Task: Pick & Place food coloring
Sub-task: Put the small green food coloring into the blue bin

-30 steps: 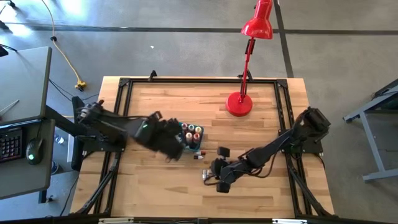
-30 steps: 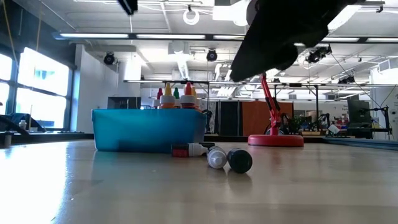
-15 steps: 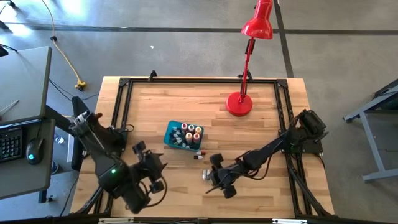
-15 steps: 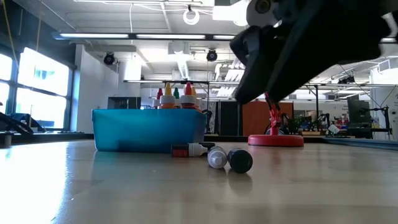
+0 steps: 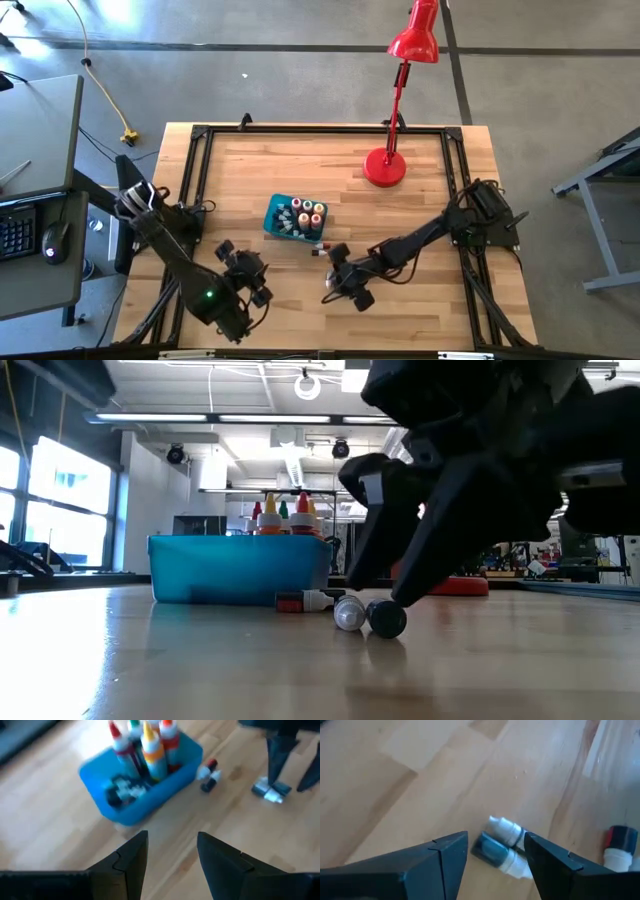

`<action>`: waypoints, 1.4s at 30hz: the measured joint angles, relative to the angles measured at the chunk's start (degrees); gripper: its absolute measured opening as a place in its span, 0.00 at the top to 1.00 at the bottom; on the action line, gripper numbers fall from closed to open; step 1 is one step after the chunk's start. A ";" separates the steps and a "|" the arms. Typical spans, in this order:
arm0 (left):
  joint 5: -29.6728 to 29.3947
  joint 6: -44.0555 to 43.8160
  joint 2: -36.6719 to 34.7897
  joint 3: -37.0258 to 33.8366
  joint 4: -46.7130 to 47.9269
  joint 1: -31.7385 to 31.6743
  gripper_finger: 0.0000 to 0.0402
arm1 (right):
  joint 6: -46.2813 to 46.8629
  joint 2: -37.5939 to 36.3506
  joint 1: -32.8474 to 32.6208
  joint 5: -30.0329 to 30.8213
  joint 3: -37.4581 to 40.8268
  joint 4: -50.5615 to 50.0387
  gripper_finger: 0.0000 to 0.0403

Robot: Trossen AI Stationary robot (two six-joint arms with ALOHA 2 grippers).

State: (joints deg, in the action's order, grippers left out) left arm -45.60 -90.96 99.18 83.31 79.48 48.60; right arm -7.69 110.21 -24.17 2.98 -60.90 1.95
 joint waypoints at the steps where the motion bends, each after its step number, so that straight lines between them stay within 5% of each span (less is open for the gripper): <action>1: 0.23 -0.50 -0.46 -1.98 -2.37 0.04 0.58 | -0.35 0.00 0.24 -0.19 0.00 -0.52 0.53; 22: 5.24 20.33 -12.11 -38.55 -60.91 -5.27 0.58 | -7.87 4.03 5.16 -11.23 -0.29 -2.14 0.53; 28: 8.51 20.08 -12.50 -41.50 -63.12 -8.34 0.58 | -2.77 4.59 5.07 -9.55 -0.28 -1.90 0.56; 38: 11.90 22.76 -12.50 -41.53 -63.08 -12.37 0.58 | 7.55 4.04 3.96 -8.21 -0.24 1.41 0.84; 42: 14.27 22.80 -13.21 -41.53 -62.21 -13.51 0.58 | 7.71 1.81 3.24 -7.70 0.22 5.11 0.84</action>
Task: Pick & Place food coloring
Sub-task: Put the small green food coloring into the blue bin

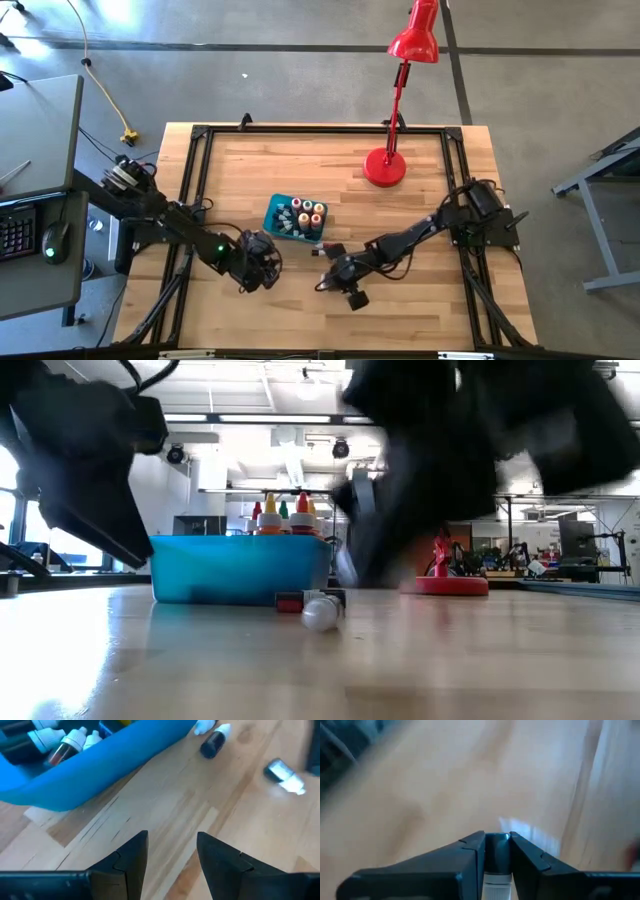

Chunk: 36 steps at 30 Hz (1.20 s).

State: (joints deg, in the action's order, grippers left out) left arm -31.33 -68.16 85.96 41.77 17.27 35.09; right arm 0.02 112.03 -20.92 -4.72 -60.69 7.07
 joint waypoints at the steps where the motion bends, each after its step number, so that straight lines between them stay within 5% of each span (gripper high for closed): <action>1: 0.86 0.00 -0.75 0.01 0.43 -0.01 0.58 | -0.18 -1.21 -0.06 0.30 -0.01 2.24 0.84; 5: 3.89 0.45 -5.03 1.71 5.44 -0.21 0.58 | -5.84 -4.65 1.07 5.78 -0.42 13.55 0.81; 10: 0.93 2.33 -13.44 5.35 17.42 -0.19 0.58 | -11.62 -4.74 5.75 11.02 -3.38 23.80 0.79; 19: -9.45 9.19 -23.98 7.07 25.98 -0.21 0.58 | -10.82 2.52 12.55 14.89 -15.50 9.37 0.81; 36: -9.74 8.76 -24.23 7.02 30.95 -0.19 0.58 | -19.13 11.06 13.80 23.90 -32.21 -10.29 0.67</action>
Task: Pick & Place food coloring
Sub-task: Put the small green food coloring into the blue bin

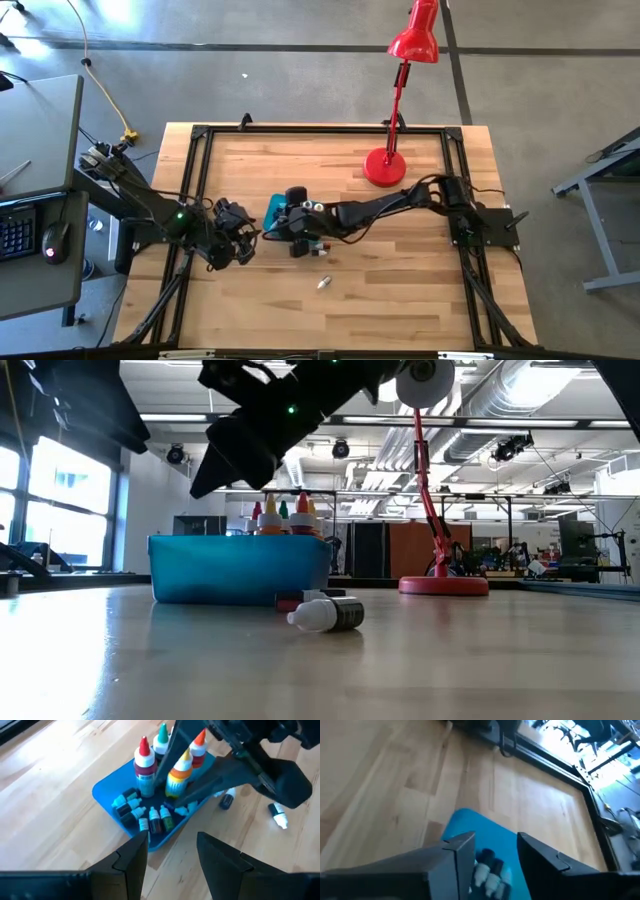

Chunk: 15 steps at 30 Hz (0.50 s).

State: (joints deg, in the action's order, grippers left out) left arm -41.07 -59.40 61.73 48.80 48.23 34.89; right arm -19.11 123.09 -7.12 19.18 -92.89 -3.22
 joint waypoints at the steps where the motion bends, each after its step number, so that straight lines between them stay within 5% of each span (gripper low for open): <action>1: 0.02 -0.71 0.00 0.00 0.14 0.00 0.58 | -0.06 -0.23 -0.30 0.84 -0.55 -1.28 0.65; 8: 1.11 -4.72 0.00 -2.04 -0.70 0.00 0.58 | 0.50 -3.87 -6.08 1.08 -7.09 -22.36 0.62; 15: 6.20 -5.93 0.00 -7.21 -8.68 0.01 0.58 | 9.95 -4.22 -12.40 -16.64 -2.94 -30.04 0.64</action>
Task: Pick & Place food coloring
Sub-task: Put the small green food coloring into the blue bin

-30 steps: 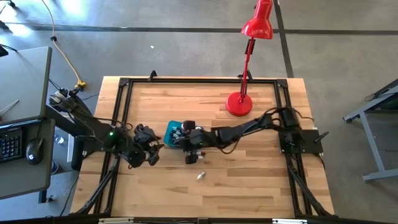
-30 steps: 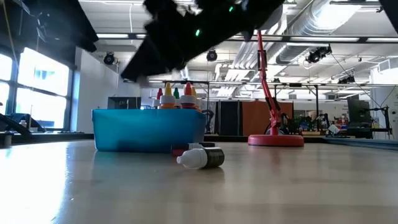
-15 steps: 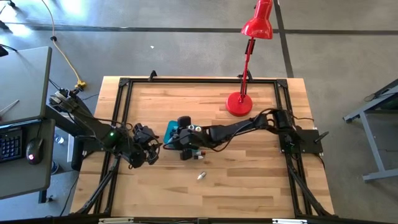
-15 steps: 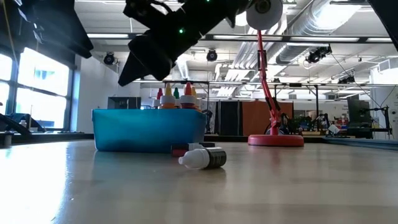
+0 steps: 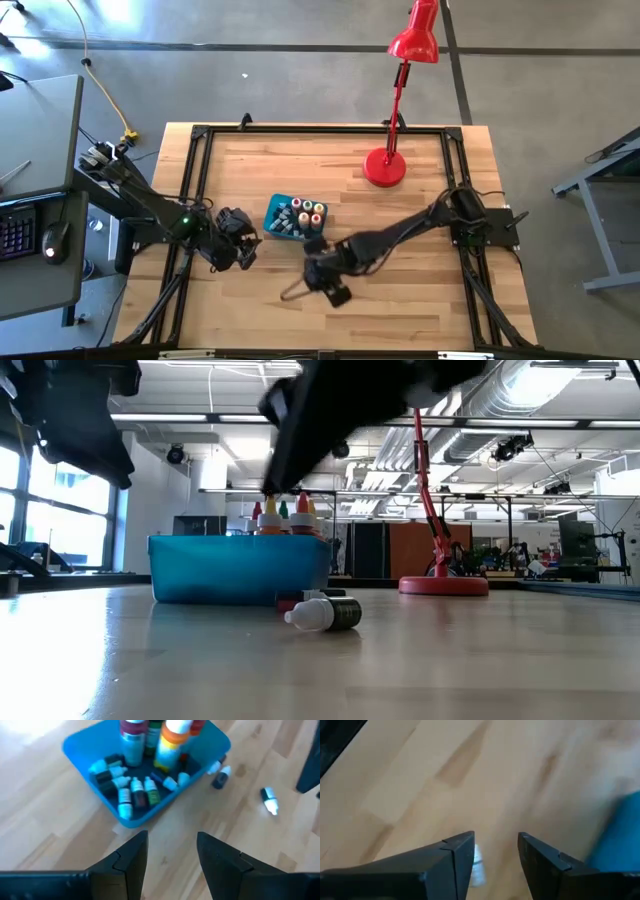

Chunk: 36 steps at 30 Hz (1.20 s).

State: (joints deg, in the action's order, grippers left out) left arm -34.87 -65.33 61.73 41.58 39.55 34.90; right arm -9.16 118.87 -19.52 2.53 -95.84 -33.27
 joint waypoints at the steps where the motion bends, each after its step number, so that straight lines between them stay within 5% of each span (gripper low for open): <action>1: 0.39 0.65 0.00 -0.65 -1.57 0.01 0.58 | 0.02 0.03 -0.81 -0.88 1.71 0.98 0.64; 7: 1.63 3.39 0.00 -2.01 -5.61 0.01 0.58 | -1.56 0.09 -3.69 4.28 10.64 12.69 0.59; 18: 1.55 3.56 0.00 -2.01 -6.69 0.01 0.58 | 1.55 -0.31 -0.16 -0.40 26.18 30.18 0.54; 27: 2.42 3.36 0.00 -2.01 -6.71 0.00 0.58 | 2.75 -0.17 1.96 -9.68 31.62 42.00 0.76; 32: 2.40 3.36 0.00 -2.01 -6.71 0.00 0.58 | 1.21 0.50 1.18 0.33 27.75 43.55 0.84; 36: 2.38 3.40 0.00 -2.01 -6.69 -0.01 0.58 | -6.87 0.26 1.10 19.15 19.79 45.01 0.83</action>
State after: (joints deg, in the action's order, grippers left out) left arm -32.49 -61.93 61.73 39.57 32.86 34.89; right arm -16.04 119.13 -18.42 21.69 -76.04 11.75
